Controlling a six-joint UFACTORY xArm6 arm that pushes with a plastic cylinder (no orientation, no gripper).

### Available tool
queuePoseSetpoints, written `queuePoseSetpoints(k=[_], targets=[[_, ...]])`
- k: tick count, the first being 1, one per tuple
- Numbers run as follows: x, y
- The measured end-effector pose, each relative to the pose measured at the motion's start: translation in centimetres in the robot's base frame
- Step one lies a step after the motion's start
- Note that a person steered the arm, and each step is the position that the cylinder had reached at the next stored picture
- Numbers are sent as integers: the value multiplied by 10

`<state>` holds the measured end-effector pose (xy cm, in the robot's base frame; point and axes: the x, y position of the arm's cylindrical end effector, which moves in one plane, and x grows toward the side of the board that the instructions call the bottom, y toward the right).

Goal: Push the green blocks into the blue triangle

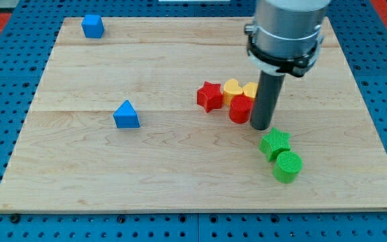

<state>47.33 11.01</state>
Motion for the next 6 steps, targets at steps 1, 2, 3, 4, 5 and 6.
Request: queuePoseSetpoints(k=[1,2,3,4,5,6], targets=[[-11,-3],[-11,7],[-11,23],[-12,23],[-12,24],[-12,26]])
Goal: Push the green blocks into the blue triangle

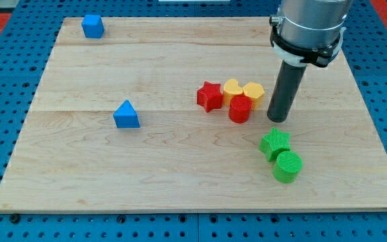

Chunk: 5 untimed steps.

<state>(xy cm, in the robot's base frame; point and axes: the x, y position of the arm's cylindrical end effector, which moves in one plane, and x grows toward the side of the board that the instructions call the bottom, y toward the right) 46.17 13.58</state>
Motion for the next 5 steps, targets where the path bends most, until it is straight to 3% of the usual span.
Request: queuePoseSetpoints(k=[5], targets=[[3,44]])
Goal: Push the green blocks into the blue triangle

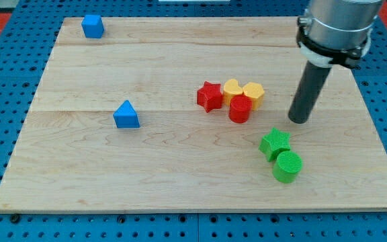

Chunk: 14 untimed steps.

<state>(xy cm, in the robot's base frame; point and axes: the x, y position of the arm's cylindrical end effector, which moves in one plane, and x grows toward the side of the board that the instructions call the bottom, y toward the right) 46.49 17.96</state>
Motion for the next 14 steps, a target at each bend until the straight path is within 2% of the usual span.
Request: queuePoseSetpoints(k=[1,2,3,4,6,8,9,10,12,13,14], targets=[[6,29],[34,49],[56,34],[60,-17],[57,-221],[30,-196],[23,-271],[29,-285],[39,-70],[61,37],[112,14]])
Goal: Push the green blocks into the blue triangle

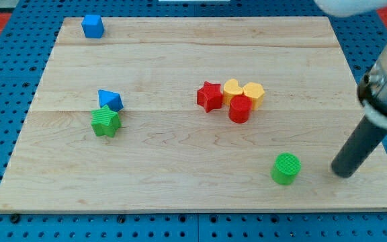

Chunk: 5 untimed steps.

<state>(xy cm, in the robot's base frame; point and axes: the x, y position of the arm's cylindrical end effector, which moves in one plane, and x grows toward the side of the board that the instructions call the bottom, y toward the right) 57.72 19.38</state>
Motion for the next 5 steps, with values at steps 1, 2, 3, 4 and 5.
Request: queuePoseSetpoints(k=[1,2,3,4,5], targets=[[-4,-116],[-38,-196],[-36,-154],[-64,-175],[-85,-275]])
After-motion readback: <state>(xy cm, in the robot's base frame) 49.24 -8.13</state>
